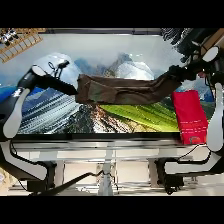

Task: Fold the clothes and pants, and hang the long-sleeved shirts on hangers.

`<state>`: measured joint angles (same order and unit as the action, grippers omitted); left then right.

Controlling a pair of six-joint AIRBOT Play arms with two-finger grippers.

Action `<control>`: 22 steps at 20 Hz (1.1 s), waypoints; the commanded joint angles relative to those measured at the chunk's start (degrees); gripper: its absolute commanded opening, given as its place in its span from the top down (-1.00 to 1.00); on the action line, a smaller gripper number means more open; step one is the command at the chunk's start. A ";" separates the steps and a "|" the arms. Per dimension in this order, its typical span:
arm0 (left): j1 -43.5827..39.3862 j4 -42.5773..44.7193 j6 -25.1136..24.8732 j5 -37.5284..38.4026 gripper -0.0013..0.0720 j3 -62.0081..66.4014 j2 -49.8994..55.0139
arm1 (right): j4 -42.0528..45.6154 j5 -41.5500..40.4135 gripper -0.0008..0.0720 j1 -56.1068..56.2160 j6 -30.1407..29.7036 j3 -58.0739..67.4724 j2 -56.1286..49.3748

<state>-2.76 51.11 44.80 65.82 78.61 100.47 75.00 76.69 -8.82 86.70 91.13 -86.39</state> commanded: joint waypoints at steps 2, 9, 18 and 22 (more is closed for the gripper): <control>-4.13 0.98 0.20 -1.84 0.94 0.11 1.55 | -5.40 -8.90 0.94 16.90 11.80 2.49 0.57; 6.73 0.72 3.63 18.56 0.94 1.29 -2.12 | -11.50 -36.46 0.93 44.48 19.65 8.61 -22.21; 10.58 -5.92 8.48 15.04 0.94 1.33 -3.98 | -10.62 -9.38 -0.70 37.20 9.70 24.57 -25.11; 7.58 -12.15 7.06 5.18 0.94 1.36 -4.13 | -4.83 2.25 -0.67 22.14 9.53 17.35 -13.40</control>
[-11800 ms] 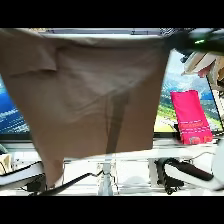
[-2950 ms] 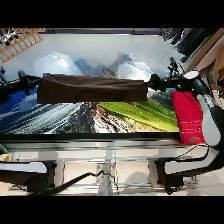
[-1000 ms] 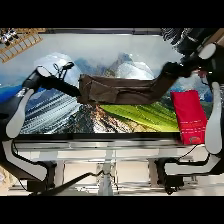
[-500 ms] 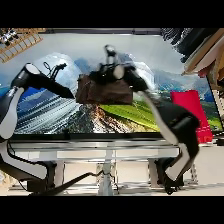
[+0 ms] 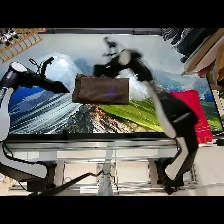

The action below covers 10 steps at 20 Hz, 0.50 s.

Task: Fold the clothes and pants, and hang the long-sleeved shirts on hangers.

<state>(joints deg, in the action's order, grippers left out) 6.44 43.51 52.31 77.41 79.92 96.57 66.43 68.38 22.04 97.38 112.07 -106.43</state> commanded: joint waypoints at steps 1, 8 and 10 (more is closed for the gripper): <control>-2.95 -4.57 -0.46 -8.11 0.94 0.04 -0.02 | 3.02 11.50 -0.67 -12.57 -2.43 -8.00 9.35; -10.25 5.09 4.33 -24.02 0.94 0.42 2.08 | -23.41 -0.28 -0.79 -25.97 -23.21 -39.69 12.61; -10.27 5.84 4.31 -25.90 0.94 0.74 2.38 | -27.34 -1.40 -0.79 -25.92 -28.24 -39.78 8.28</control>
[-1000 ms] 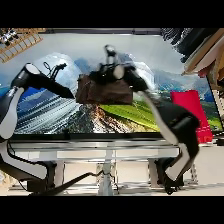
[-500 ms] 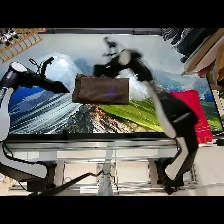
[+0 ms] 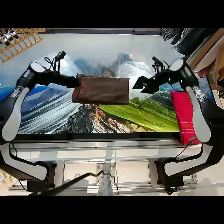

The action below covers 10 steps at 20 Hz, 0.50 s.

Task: Fold the clothes and pants, and hang the long-sleeved shirts on hangers.

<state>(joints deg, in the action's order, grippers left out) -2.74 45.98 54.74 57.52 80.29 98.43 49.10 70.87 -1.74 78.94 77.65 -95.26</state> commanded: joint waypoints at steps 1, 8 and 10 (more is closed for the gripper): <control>-1.07 3.34 1.86 -6.71 0.94 0.42 0.66 | -12.79 -4.02 -0.79 -2.12 -12.37 -4.68 -5.38; -1.07 3.30 1.86 -3.87 0.94 0.63 0.68 | -17.38 -1.09 -0.76 1.88 -18.27 8.87 -17.33; -1.07 3.32 1.86 0.17 0.94 0.63 0.37 | -17.46 1.03 -0.69 4.07 -16.13 13.27 -20.65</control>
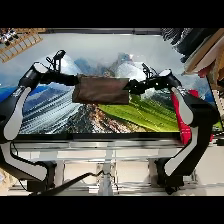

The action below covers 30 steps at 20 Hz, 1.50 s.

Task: Fold the clothes and pants, and hang the long-sleeved shirts on hangers.

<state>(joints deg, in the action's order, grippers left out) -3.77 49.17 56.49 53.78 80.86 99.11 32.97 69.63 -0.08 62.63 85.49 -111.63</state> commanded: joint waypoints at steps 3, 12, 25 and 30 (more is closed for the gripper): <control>-0.02 0.15 0.11 11.43 0.94 0.07 -0.37 | -1.25 4.52 0.72 4.52 3.80 10.69 -7.19; 0.11 3.15 4.46 23.65 0.95 0.07 -14.03 | 8.98 8.79 0.93 -10.80 27.32 17.62 17.44; 0.17 1.18 6.32 27.54 0.94 0.04 -29.62 | 32.30 29.99 0.93 -49.75 32.09 11.54 36.96; 0.17 1.18 6.12 27.56 0.94 0.04 -29.64 | 42.53 35.26 0.93 -50.29 32.33 -3.02 40.24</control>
<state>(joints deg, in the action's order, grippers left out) -3.62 50.50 62.70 81.28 80.86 69.67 68.73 100.05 -49.30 94.74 90.04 -73.08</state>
